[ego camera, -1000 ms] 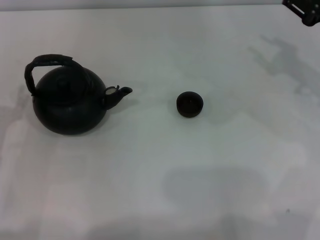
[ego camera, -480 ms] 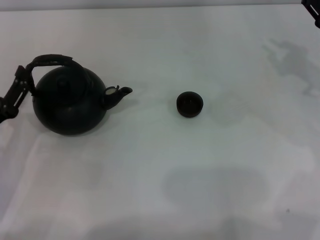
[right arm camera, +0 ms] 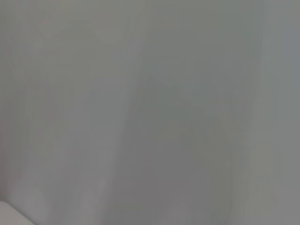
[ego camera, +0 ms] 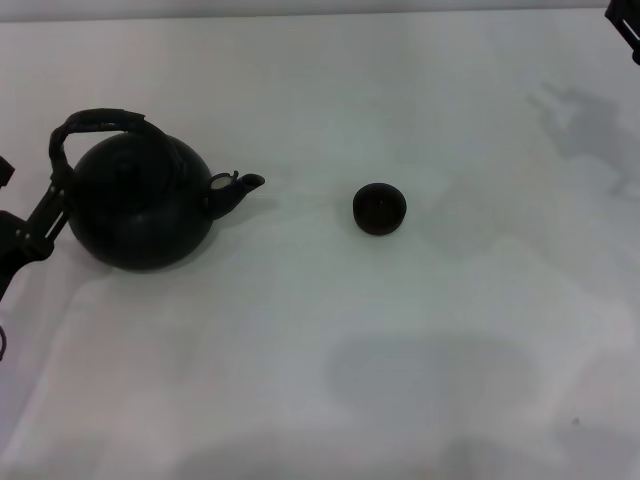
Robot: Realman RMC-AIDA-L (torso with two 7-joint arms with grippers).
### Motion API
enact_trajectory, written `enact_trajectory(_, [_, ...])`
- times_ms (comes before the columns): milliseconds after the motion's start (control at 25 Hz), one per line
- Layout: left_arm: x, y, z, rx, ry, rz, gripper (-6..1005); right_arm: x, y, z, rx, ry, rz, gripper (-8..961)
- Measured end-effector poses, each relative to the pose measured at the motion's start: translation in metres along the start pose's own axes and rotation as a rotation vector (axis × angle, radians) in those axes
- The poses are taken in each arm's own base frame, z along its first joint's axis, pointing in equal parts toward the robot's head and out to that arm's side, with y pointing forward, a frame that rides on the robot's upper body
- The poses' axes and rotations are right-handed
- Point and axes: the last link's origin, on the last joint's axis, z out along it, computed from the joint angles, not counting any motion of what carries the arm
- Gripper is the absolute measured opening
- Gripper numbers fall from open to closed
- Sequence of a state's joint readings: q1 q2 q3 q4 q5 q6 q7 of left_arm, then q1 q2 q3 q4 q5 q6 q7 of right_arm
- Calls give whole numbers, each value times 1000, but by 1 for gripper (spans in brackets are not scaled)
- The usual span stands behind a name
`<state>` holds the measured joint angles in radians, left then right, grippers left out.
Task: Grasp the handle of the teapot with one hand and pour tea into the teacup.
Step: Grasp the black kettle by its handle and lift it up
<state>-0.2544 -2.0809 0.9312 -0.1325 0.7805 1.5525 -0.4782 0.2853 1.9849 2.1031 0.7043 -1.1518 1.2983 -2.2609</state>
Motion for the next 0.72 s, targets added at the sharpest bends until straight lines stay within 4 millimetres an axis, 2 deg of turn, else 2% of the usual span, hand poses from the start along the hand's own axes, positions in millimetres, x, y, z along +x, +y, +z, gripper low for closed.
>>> enact_trajectory(720, [-1, -5, 24, -8, -54, -23, 827, 4, 4, -5, -5, 2, -2, 250])
